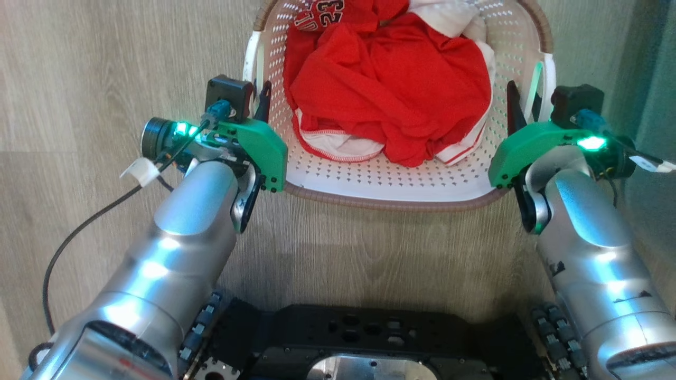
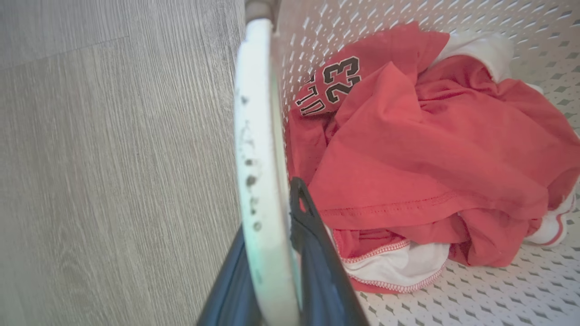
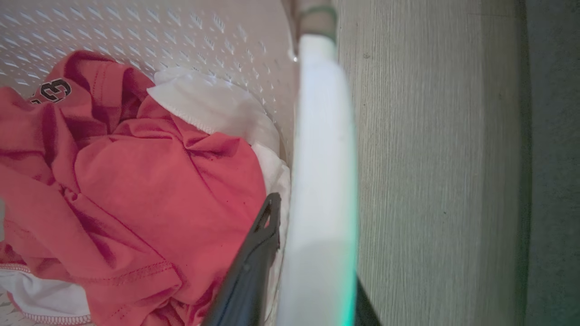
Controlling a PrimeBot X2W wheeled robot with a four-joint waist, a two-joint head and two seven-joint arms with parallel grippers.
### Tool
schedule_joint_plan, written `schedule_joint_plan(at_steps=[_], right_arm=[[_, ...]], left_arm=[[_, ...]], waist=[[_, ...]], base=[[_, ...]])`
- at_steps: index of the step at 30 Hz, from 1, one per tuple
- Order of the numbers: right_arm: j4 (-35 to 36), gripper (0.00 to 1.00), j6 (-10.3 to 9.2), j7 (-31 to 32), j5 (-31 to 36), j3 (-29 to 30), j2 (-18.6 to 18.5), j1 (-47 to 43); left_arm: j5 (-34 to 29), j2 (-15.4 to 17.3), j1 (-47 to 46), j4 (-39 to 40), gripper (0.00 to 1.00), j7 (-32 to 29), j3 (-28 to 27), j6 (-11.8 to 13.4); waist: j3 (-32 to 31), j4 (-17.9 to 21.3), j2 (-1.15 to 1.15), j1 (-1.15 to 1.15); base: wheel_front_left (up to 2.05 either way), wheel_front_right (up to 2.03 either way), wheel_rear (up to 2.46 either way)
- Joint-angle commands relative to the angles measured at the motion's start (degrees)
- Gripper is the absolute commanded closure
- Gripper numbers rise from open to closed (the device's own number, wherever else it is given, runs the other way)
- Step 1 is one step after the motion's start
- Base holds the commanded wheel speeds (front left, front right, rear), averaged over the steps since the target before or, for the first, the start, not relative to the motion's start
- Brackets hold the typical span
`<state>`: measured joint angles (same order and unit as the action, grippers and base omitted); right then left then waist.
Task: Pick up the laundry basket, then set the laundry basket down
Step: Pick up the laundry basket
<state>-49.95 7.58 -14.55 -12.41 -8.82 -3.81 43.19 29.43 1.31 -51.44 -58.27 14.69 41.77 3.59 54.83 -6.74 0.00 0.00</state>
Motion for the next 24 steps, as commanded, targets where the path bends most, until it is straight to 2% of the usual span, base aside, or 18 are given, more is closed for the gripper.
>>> schedule_joint_plan(at_steps=[1,10,24], right_arm=[[-0.3,1.0,-0.09,-0.4,-0.2,-2.0,0.9,-2.1],[-5.5,1.0,-0.09,-0.4,-4.0,-5.1,0.9,-1.7],[-17.3,1.0,-0.09,1.7,-14.9,-15.5,0.9,-4.4]], left_arm=[[0.1,1.6,2.4,0.3,1.0,0.3,-0.4,0.4],[1.8,1.6,5.0,-1.7,1.0,0.3,0.4,0.3],[8.2,1.6,14.2,-8.1,1.0,-0.3,4.8,-1.1]], waist=[[-1.1,0.1,0.0,0.0],[-6.3,1.0,0.0,0.0],[-21.8,2.2,0.0,0.0]], base=[[0.0,0.0,0.0],[0.0,0.0,0.0],[0.0,0.0,0.0]])
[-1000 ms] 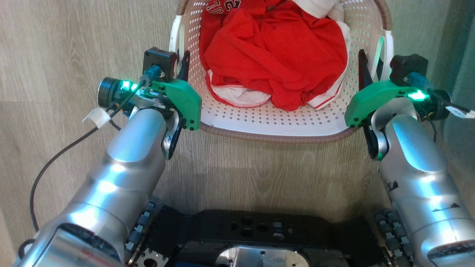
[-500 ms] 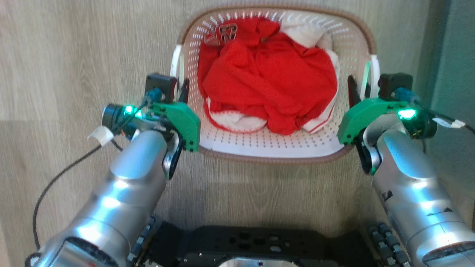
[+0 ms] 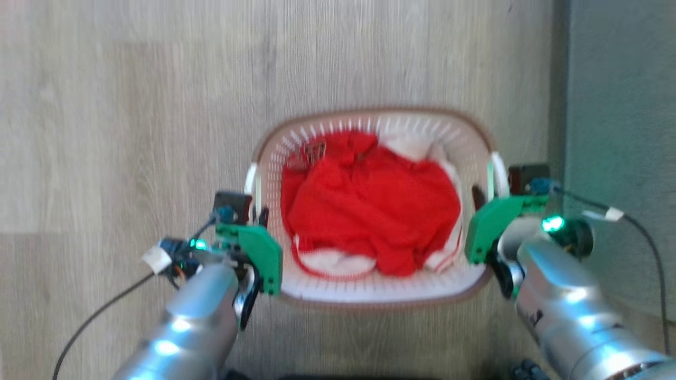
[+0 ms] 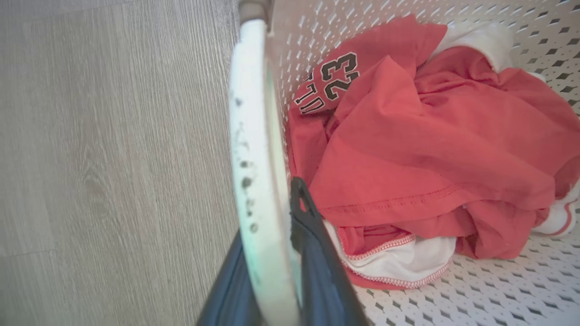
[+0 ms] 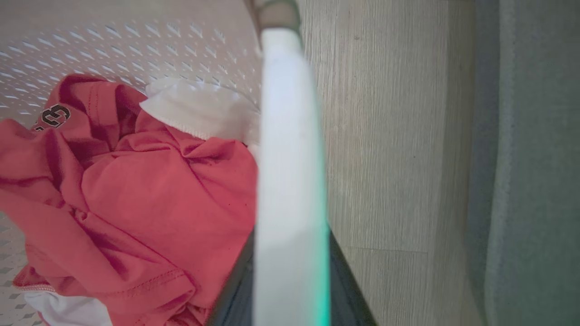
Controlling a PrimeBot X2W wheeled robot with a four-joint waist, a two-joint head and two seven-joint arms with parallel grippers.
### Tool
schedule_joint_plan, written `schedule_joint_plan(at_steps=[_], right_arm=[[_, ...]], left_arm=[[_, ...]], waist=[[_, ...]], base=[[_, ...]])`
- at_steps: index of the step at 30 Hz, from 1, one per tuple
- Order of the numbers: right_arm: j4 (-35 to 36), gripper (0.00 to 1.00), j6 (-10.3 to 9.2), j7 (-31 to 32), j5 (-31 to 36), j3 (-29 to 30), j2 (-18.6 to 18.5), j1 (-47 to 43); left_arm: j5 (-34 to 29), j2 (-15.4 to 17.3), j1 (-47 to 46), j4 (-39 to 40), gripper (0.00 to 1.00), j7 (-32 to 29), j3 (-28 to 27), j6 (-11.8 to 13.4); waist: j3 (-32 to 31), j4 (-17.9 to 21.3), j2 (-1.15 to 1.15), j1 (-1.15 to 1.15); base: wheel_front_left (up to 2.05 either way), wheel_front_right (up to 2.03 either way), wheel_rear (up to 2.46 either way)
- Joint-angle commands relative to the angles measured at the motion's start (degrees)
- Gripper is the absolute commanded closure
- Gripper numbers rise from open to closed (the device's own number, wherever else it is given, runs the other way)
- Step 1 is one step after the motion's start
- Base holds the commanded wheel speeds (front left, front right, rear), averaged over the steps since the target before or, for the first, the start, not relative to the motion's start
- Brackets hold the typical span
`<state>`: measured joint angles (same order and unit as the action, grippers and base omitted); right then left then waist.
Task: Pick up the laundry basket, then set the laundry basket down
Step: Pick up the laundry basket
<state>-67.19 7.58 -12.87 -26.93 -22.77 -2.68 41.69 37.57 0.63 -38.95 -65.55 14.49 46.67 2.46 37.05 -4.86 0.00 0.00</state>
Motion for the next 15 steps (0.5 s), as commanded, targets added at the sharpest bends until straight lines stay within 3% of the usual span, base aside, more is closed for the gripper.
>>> schedule_joint_plan(at_steps=[1,15], right_arm=[[-0.5,1.0,-0.09,0.5,-1.3,-2.3,-0.2,-3.3],[-3.6,1.0,-0.09,9.3,-10.9,-11.8,-0.2,-11.2]], left_arm=[[0.6,2.2,2.3,-1.2,1.0,-0.4,0.3,-0.1],[6.1,2.2,9.9,-3.7,1.0,-7.6,5.8,-1.5]], waist=[[-5.2,0.4,0.0,0.0],[-20.8,-0.8,0.0,0.0]], base=[[0.0,0.0,0.0],[0.0,0.0,0.0]])
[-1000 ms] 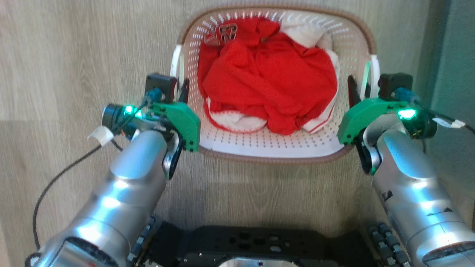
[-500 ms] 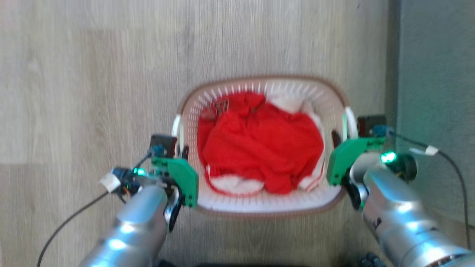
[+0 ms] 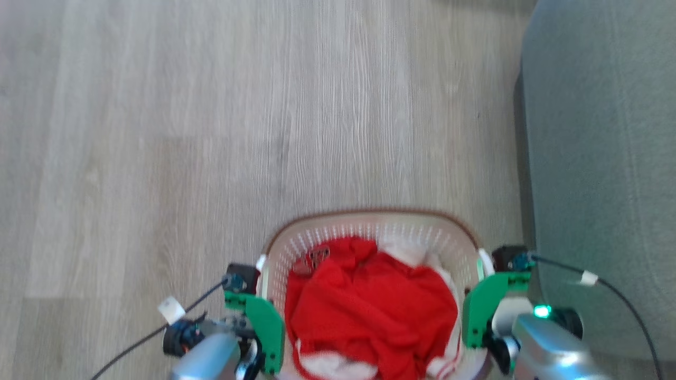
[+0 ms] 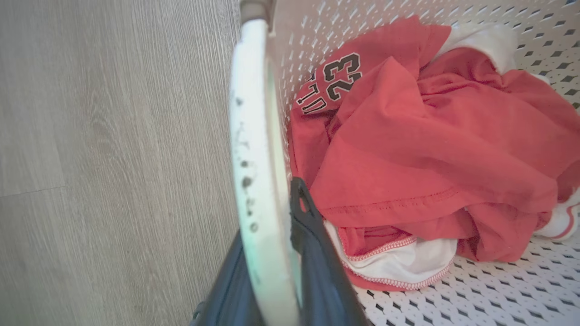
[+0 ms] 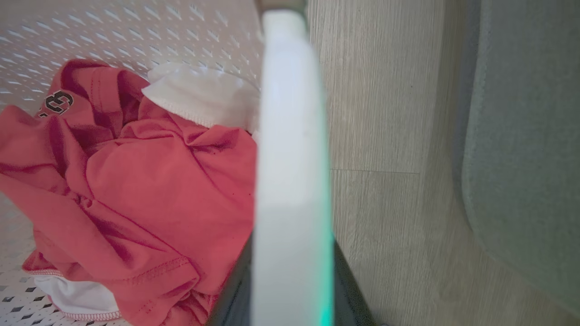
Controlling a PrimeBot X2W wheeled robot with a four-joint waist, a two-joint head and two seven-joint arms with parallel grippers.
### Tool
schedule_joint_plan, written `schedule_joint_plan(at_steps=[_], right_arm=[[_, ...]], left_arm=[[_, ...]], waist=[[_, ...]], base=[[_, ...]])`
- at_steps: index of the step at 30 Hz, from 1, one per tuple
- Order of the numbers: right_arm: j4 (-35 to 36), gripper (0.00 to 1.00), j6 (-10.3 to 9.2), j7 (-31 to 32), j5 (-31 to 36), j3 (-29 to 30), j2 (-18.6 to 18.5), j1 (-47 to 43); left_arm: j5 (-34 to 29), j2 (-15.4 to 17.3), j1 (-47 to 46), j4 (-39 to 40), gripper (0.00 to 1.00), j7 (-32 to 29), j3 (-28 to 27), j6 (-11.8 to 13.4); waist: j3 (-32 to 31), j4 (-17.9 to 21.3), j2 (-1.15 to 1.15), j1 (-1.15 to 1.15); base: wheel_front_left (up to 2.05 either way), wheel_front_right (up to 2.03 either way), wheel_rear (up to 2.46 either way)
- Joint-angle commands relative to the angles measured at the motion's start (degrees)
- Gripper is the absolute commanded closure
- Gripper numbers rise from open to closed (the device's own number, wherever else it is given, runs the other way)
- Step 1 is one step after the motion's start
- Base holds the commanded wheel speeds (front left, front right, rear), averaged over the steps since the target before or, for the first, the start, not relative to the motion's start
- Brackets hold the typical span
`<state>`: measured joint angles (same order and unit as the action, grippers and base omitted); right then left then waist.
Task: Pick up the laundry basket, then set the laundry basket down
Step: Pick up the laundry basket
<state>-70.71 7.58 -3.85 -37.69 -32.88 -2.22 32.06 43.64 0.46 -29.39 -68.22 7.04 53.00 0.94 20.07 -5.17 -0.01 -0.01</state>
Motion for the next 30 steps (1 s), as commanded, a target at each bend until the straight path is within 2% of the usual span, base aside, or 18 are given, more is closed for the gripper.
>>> schedule_joint_plan(at_steps=[1,8,16,30], right_arm=[[-0.1,1.0,-0.09,0.7,-0.7,-2.1,-0.7,-2.1],[-0.3,1.0,-0.09,2.9,-3.8,-5.5,-0.7,-5.2],[0.5,1.0,-0.09,3.7,-6.8,-8.7,-0.7,-7.2],[0.0,1.0,-0.09,3.6,-11.0,-13.8,-0.7,-8.3]], left_arm=[[0.2,2.4,0.8,-1.2,1.0,-0.8,-0.1,-0.1],[1.2,2.4,3.2,-1.6,1.0,-2.1,2.1,-0.5],[1.9,2.4,5.1,-2.4,1.0,-3.0,3.8,-0.8],[2.6,2.4,5.5,-3.7,1.0,-2.9,5.9,-0.9]], waist=[[-4.9,-0.6,0.01,0.01],[-11.9,-0.8,0.01,0.01],[-16.6,-0.6,0.01,0.01],[-19.7,0.0,0.01,0.01]], base=[[0.0,0.0,0.0],[0.0,0.0,0.0],[0.0,0.0,0.0],[0.0,0.0,0.0]])
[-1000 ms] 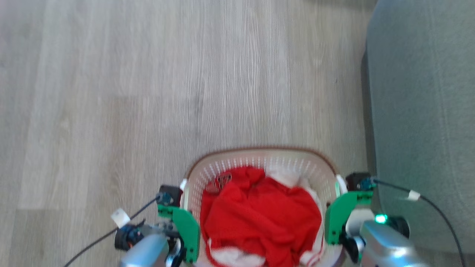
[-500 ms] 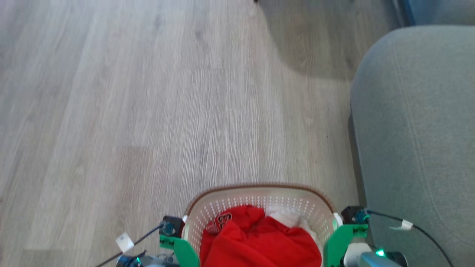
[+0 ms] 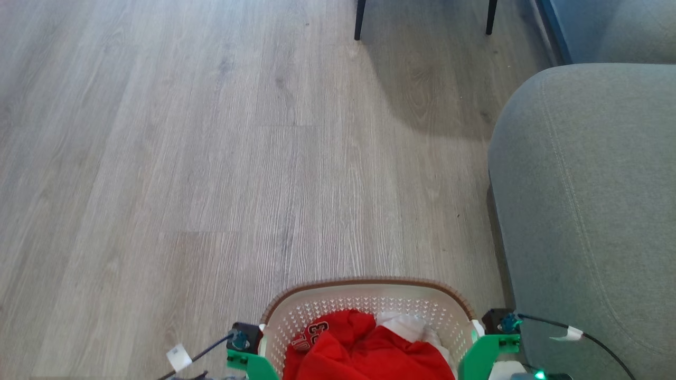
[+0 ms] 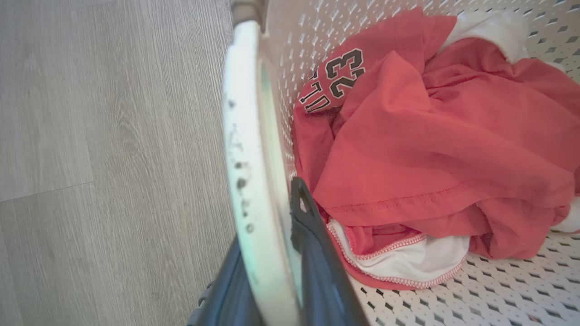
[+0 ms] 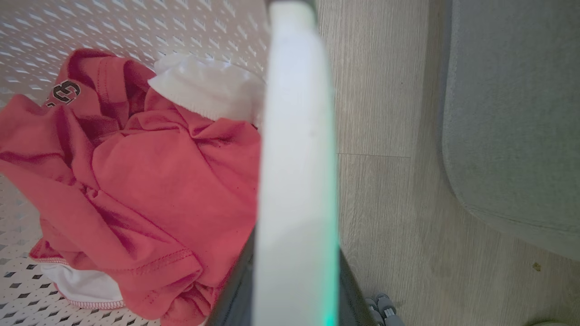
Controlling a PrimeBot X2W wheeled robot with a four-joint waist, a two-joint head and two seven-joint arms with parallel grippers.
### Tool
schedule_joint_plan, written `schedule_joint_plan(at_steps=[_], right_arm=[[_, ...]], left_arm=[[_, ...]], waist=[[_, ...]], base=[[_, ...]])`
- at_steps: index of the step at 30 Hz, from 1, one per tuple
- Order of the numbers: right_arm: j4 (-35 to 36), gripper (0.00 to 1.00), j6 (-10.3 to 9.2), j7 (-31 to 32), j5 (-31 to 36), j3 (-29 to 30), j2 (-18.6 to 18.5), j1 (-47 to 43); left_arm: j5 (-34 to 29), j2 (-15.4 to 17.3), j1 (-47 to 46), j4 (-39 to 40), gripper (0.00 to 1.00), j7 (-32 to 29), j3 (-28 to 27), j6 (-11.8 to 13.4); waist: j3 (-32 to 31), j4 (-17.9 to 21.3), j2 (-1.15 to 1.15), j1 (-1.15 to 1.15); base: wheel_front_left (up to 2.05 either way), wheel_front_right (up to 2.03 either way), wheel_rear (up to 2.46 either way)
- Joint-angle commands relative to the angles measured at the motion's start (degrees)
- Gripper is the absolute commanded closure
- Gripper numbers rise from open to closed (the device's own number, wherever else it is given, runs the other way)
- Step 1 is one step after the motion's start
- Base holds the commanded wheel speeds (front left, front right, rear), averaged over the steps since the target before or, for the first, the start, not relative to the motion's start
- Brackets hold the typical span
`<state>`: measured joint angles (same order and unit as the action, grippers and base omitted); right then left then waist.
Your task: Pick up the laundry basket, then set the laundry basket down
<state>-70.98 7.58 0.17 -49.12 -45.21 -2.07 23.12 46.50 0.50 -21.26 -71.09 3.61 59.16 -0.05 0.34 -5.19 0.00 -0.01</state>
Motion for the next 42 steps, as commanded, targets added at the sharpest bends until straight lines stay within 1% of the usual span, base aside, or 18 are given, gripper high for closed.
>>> schedule_joint_plan(at_steps=[1,24,42], right_arm=[[0.2,1.0,-0.09,-0.5,0.1,-1.7,-0.8,0.6],[-0.3,1.0,-0.09,-1.3,-5.2,-7.0,-0.8,0.9],[-0.7,1.0,-0.09,-2.6,-8.7,-10.3,-0.8,2.5]], left_arm=[[-0.3,2.4,-2.7,-0.9,1.0,0.5,-0.1,0.1],[0.6,2.4,-2.5,-2.2,1.0,0.7,1.5,-0.3],[1.7,2.4,-3.2,-2.6,1.0,1.2,1.8,-0.1]], waist=[[-0.1,0.1,0.0,0.01],[-1.1,0.6,0.0,0.01],[0.3,0.8,0.0,0.01]], base=[[0.0,0.0,0.0],[0.0,0.0,0.0],[0.0,0.0,0.0]])
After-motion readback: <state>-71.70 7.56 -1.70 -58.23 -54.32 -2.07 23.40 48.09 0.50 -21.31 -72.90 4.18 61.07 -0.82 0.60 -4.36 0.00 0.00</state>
